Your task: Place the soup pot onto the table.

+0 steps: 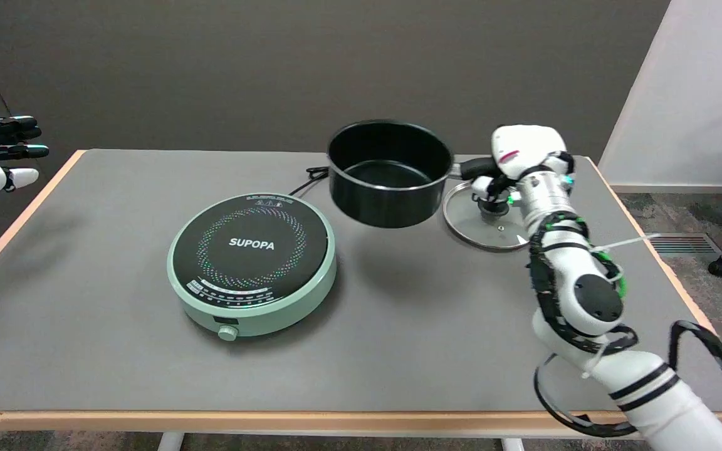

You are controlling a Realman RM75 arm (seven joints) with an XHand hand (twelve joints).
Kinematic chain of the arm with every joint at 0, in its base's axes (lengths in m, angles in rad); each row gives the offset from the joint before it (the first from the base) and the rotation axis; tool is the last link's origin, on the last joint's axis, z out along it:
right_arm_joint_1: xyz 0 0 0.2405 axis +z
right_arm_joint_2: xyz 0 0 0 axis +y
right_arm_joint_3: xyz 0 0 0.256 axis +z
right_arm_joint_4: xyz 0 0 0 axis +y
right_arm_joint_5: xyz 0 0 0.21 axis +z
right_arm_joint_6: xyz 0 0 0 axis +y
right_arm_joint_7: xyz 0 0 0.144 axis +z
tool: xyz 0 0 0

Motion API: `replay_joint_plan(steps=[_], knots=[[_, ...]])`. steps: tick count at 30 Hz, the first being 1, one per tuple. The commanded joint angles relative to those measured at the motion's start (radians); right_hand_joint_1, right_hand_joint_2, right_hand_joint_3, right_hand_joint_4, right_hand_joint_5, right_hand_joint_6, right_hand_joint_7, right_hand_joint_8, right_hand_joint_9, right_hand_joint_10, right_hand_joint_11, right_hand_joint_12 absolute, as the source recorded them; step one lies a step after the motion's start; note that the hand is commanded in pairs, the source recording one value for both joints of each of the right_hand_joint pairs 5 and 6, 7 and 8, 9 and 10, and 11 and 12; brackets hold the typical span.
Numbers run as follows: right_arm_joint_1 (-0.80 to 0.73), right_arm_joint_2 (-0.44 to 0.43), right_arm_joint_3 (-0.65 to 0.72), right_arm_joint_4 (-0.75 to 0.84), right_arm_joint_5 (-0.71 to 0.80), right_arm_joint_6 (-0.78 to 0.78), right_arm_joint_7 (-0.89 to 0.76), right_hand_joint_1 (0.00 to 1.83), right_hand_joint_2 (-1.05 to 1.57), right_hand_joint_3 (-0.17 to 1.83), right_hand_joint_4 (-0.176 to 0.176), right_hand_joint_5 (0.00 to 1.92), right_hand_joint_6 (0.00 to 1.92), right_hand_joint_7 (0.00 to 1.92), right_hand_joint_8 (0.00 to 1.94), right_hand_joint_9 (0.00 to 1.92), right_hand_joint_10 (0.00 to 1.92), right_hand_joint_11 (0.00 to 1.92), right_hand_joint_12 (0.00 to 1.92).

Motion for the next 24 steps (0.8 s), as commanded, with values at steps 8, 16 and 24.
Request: replay_joint_plan(steps=[8,16,24], knots=[[-0.247,0.046,0.472,0.059,-0.024,0.326,0.508,0.91,0.93,0.89,-0.06,1.89,1.89,1.89,1.89,1.89,1.89,1.89,1.89],[-0.317,0.041,0.601,0.131,-0.116,0.517,0.662,0.91,0.93,0.9,-0.059,1.89,1.89,1.89,1.89,1.89,1.89,1.89,1.89],[-0.364,0.107,0.618,0.129,-0.099,0.555,0.775,0.91,0.93,0.9,-0.058,1.9,1.9,1.9,1.9,1.9,1.9,1.9,1.9]])
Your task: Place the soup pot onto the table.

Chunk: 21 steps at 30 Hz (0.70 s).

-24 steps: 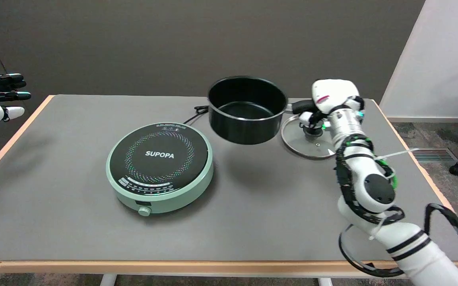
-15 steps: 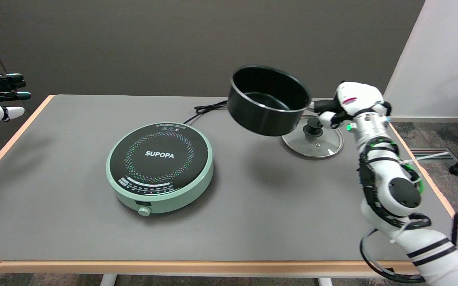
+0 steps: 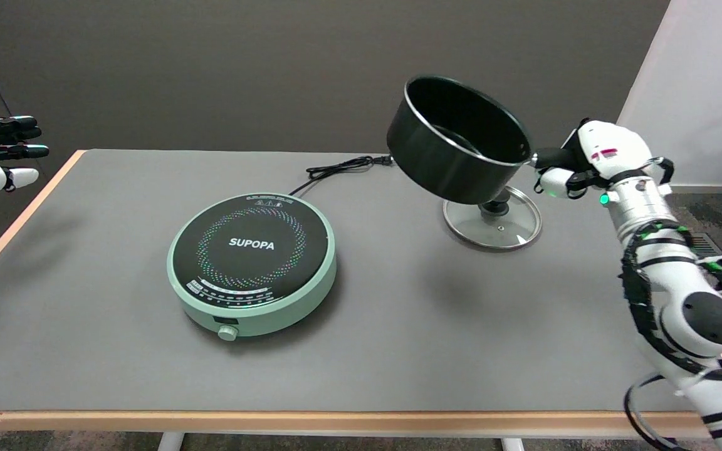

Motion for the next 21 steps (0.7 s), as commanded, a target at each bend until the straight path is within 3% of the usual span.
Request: replay_joint_plan(steps=[1,12,21], knots=[[-0.141,0.069,0.192,0.057,-0.053,0.225,0.298,0.91,0.93,0.9,-0.058,1.9,1.9,1.9,1.9,1.9,1.9,1.9,1.9],[-0.168,0.17,0.168,-0.001,-0.109,0.225,0.289,0.91,0.92,0.9,-0.054,1.91,1.91,1.91,1.91,1.91,1.91,1.91,1.91],[-0.164,0.29,0.088,-0.09,-0.203,0.201,0.288,0.89,0.93,0.94,-0.02,1.92,1.92,1.92,1.92,1.92,1.92,1.92,1.92]])
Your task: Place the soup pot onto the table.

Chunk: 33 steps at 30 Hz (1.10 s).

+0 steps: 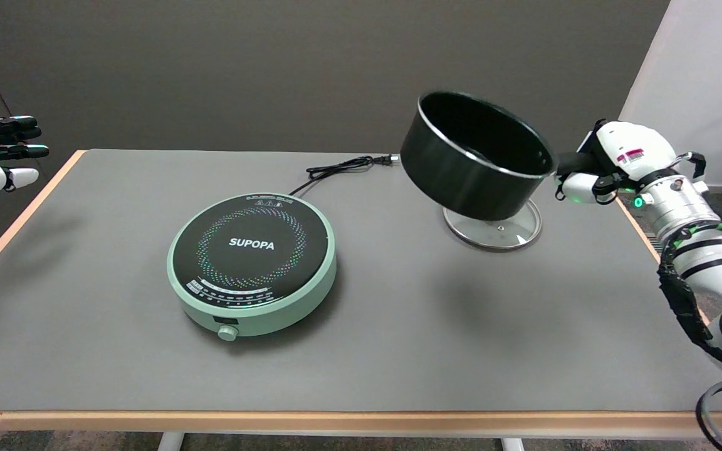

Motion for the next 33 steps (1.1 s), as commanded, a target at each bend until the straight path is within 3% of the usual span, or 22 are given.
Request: replay_joint_plan(steps=[1,6,12,19,22,33], knots=[[-0.033,0.176,-0.058,-0.114,-0.124,0.017,0.05,0.89,0.93,0.94,-0.019,1.92,1.92,1.92,1.92,1.92,1.92,1.92,1.92],[-0.033,0.184,-0.075,-0.131,-0.159,-0.005,0.05,0.89,0.92,0.95,-0.017,1.92,1.92,1.92,1.92,1.92,1.92,1.92,1.92],[-0.054,0.163,-0.167,-0.16,-0.306,-0.151,0.059,0.88,0.91,0.97,-0.015,1.92,1.92,1.92,1.92,1.92,1.92,1.92,1.92],[-0.082,0.024,-0.234,-0.191,-0.648,-0.405,0.108,0.88,0.87,0.97,-0.025,1.92,1.92,1.92,1.92,1.92,1.92,1.92,1.92],[-0.091,-0.031,-0.241,-0.201,-0.723,-0.47,0.107,0.88,0.84,0.98,-0.033,1.9,1.9,1.9,1.9,1.9,1.9,1.9,1.9],[-0.094,-0.131,-0.32,-0.184,-0.743,-0.563,0.091,0.88,0.8,0.91,-0.043,1.87,1.87,1.87,1.87,1.87,1.87,1.87,1.87]])
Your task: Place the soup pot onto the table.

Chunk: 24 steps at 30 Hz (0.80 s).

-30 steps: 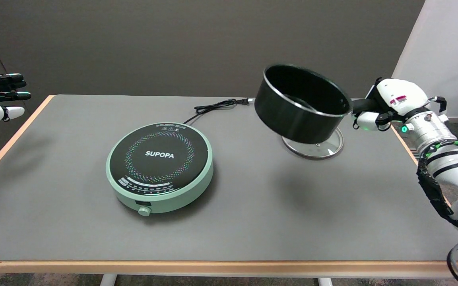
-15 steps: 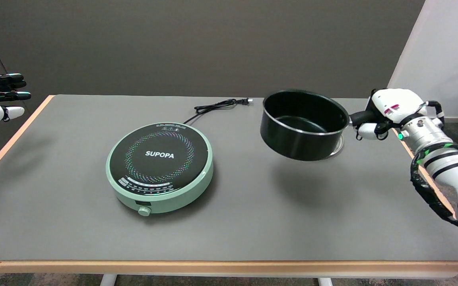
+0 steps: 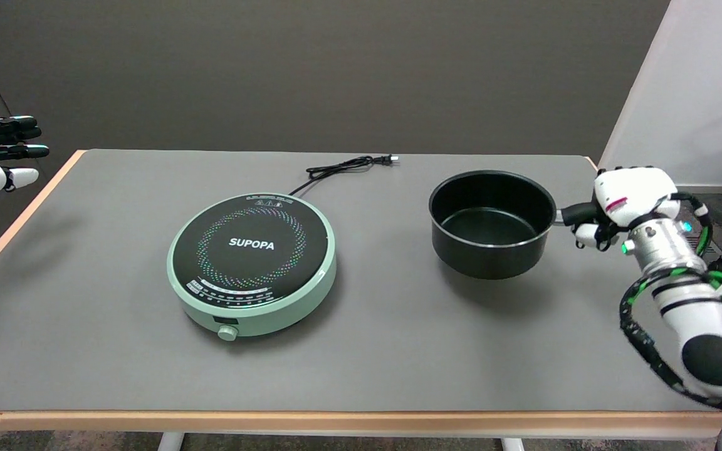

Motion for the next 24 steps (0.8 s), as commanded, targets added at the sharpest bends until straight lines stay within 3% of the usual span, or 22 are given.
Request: replay_joint_plan(steps=[1,11,24], knots=[[-0.031,-0.181,-0.142,-0.012,-0.259,-0.255,0.021,0.88,0.8,0.9,-0.043,1.87,1.87,1.87,1.87,1.87,1.87,1.87,1.87],[-0.065,-0.224,-0.18,0.029,-0.259,-0.248,0.021,0.88,0.8,0.84,-0.047,1.86,1.86,1.86,1.86,1.86,1.86,1.86,1.86],[-0.109,-0.203,-0.282,0.029,-0.259,-0.342,0.021,0.88,0.8,0.81,-0.047,1.86,1.86,1.86,1.86,1.86,1.86,1.86,1.86]])
